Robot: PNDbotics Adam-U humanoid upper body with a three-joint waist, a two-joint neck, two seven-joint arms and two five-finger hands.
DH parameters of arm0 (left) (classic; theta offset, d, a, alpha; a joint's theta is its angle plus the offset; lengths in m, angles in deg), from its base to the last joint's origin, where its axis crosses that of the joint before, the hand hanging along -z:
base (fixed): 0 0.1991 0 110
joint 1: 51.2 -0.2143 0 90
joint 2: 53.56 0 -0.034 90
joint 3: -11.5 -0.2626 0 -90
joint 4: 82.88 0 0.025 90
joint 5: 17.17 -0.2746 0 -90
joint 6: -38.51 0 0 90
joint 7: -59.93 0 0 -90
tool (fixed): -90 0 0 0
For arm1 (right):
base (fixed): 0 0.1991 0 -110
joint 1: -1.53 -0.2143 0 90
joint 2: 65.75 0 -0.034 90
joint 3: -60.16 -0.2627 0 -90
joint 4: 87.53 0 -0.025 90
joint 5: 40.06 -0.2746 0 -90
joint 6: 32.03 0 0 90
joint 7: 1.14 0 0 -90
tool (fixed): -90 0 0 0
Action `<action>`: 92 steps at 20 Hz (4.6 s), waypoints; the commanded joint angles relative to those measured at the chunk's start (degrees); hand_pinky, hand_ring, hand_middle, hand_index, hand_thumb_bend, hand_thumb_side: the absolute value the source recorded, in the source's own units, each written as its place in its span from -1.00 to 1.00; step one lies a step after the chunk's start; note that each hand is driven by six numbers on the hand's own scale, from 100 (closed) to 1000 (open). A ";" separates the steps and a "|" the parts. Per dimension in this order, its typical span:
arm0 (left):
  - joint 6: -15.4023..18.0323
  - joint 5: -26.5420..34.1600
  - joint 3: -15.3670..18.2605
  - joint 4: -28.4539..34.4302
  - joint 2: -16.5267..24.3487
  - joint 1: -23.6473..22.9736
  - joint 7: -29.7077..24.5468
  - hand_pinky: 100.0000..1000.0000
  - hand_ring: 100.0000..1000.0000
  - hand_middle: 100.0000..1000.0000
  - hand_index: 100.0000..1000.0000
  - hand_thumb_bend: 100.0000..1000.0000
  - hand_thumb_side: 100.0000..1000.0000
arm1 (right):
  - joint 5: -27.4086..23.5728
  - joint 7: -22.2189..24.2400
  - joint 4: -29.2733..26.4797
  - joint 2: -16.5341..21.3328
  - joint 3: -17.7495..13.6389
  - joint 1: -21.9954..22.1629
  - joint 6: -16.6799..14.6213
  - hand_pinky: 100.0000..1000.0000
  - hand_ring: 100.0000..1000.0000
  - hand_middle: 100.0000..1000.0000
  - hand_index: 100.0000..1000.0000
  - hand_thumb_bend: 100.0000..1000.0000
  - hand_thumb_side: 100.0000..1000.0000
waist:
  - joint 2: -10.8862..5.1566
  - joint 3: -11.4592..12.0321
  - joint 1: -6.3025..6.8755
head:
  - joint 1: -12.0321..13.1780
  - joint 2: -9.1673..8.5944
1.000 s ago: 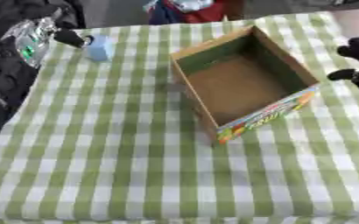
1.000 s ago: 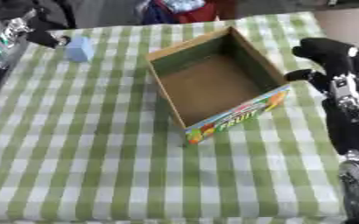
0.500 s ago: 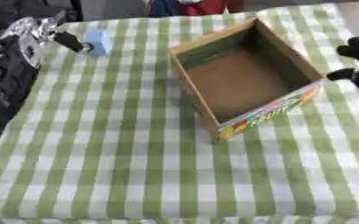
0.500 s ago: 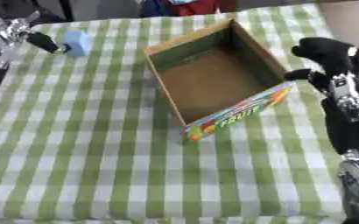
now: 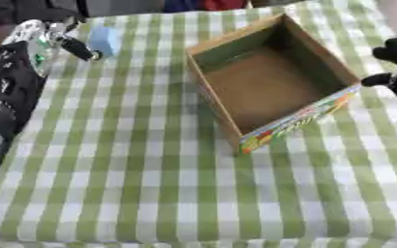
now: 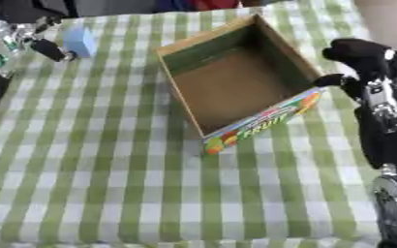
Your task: Pick up objects on the table and place them in the box.
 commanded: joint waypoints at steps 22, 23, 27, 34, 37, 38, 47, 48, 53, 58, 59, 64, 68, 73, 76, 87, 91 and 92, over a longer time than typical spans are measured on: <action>1.38 0.24 1.02 4.01 1.81 0.67 -1.55 0.62 0.64 0.64 0.81 -0.51 -0.52 | 0.73 -0.22 -0.50 -0.27 -0.44 -1.14 0.02 0.11 0.56 0.40 0.38 -1.00 0.02 | 1.17 -1.25 0.46 | 1.31 -2.48; 1.28 0.01 1.01 3.97 1.84 0.62 -1.47 0.62 0.64 0.64 0.81 -0.51 -0.52 | 0.73 -0.23 -0.49 -0.28 -0.45 -1.13 0.03 0.11 0.56 0.40 0.38 -1.00 0.02 | 1.18 -1.26 0.46 | 1.30 -2.49; 1.04 -0.64 1.10 3.76 1.99 0.50 -1.35 0.60 0.62 0.63 0.81 -0.54 -0.51 | 0.71 -0.25 -0.49 -0.32 -0.48 -1.14 0.06 0.11 0.56 0.40 0.38 -1.00 0.02 | 1.22 -1.30 0.47 | 1.16 -2.46; 0.62 -1.07 1.12 3.47 2.17 0.32 -2.73 0.48 0.40 0.44 0.69 -0.73 -0.60 | 0.72 -0.26 -0.41 -0.38 -0.55 -1.15 0.08 0.11 0.56 0.40 0.38 -1.00 0.02 | 1.23 -1.38 0.63 | 0.98 -2.37; 0.29 -0.98 1.14 3.63 2.28 0.23 -3.26 0.36 0.22 0.23 0.54 -0.94 -0.69 | 0.72 -0.28 -0.37 -0.37 -0.58 -1.14 0.10 0.11 0.56 0.40 0.38 -1.00 0.02 | 1.11 -1.51 0.73 | 0.91 -2.29; 0.20 -0.95 1.15 3.75 2.35 0.22 -3.25 0.32 0.14 0.14 0.47 -0.99 -0.70 | 0.72 -0.27 -0.35 -0.35 -0.58 -1.14 0.10 0.11 0.56 0.40 0.38 -1.00 0.02 | 1.04 -1.54 0.75 | 0.90 -2.27; 2.66 -0.47 -0.11 10.42 3.72 0.62 -0.92 0.27 0.04 0.02 0.36 -0.96 -0.69 | 0.54 -0.28 -0.14 -0.10 -0.70 -0.83 0.13 0.12 0.56 0.40 0.38 -1.00 0.02 | -0.73 -0.99 0.93 | 0.58 -1.98; 3.31 -0.15 -0.47 11.94 3.84 0.60 -1.08 0.27 0.04 0.01 0.36 -0.95 -0.68 | 0.50 -0.27 -0.12 -0.07 -0.71 -0.78 0.13 0.12 0.56 0.40 0.38 -1.00 0.02 | -0.95 -0.86 0.93 | 0.50 -1.98; 9.41 3.49 -5.19 23.16 3.52 0.77 -2.39 0.29 0.06 0.02 0.37 -0.90 -0.65 | 0.26 -0.18 -0.08 0.11 -0.72 -0.55 0.14 0.12 0.56 0.40 0.38 -1.00 0.02 | -2.34 -0.30 0.86 | 0.05 -1.82; 15.32 8.29 -12.19 33.27 1.41 0.64 -6.52 0.31 0.08 0.06 0.39 -0.88 -0.61 | -0.08 -0.07 -0.20 0.27 -0.72 -0.52 0.15 0.12 0.56 0.40 0.38 -1.00 0.01 | -3.24 -0.35 0.66 | -0.04 -1.76; 15.91 9.16 -13.21 34.51 0.82 0.68 -7.32 0.32 0.08 0.06 0.39 -0.89 -0.60 | -0.15 -0.06 -0.23 0.28 -0.72 -0.51 0.15 0.13 0.56 0.41 0.39 -1.00 0.01 | -3.34 -0.38 0.62 | -0.03 -1.74; 19.33 12.15 -19.22 38.30 -5.21 0.89 -11.10 0.32 0.10 0.08 0.40 -0.91 -0.57 | -0.48 0.29 -0.40 0.26 -0.51 -0.71 0.24 0.13 0.56 0.41 0.39 -1.00 0.01 | -3.63 -0.82 0.43 | 0.53 -1.77; 20.79 12.78 -21.97 38.79 -9.41 0.37 -12.30 0.32 0.11 0.09 0.41 -0.91 -0.53 | -0.65 0.39 -0.48 0.17 -0.44 -0.97 0.29 0.13 0.56 0.41 0.39 -1.00 0.01 | -3.44 -1.43 0.44 | 0.82 -1.79; 22.44 10.96 -23.90 36.86 -13.23 -0.58 -12.49 0.34 0.15 0.14 0.46 -0.90 -0.52 | -0.76 0.65 -0.53 0.04 -0.29 -1.36 0.36 0.13 0.56 0.41 0.39 -1.00 0.01 | -3.08 -1.99 0.58 | 1.14 -1.97; 23.48 9.72 -24.66 35.45 -14.43 -1.41 -12.02 0.36 0.17 0.18 0.51 -0.87 -0.52 | -0.84 0.77 -0.59 -0.02 -0.23 -1.59 0.39 0.13 0.56 0.41 0.39 -1.00 0.01 | -2.88 -2.31 0.60 | 1.20 -2.14; 24.62 7.16 -24.81 39.45 -11.88 -3.43 -6.46 0.57 0.52 0.63 0.80 0.45 0.28 | -0.88 0.66 -0.52 -0.02 -0.52 -1.43 0.37 0.13 0.56 0.41 0.39 -1.00 0.01 | -3.20 -1.59 0.59 | 0.78 -2.14; 23.30 8.43 -23.59 44.77 -8.92 -4.22 -4.17 0.57 0.52 0.63 0.81 0.36 0.35 | -0.82 0.58 -0.45 0.04 -0.68 -1.15 0.31 0.14 0.57 0.41 0.39 -1.00 0.01 | -3.57 -1.00 0.49 | 0.41 -1.91; 22.63 9.72 -22.78 46.58 -8.09 -4.71 -3.37 0.56 0.49 0.61 0.79 0.21 0.37 | -0.82 0.53 -0.43 0.03 -0.74 -1.08 0.29 0.14 0.57 0.41 0.39 -1.00 0.01 | -3.67 -0.81 0.45 | 0.33 -1.86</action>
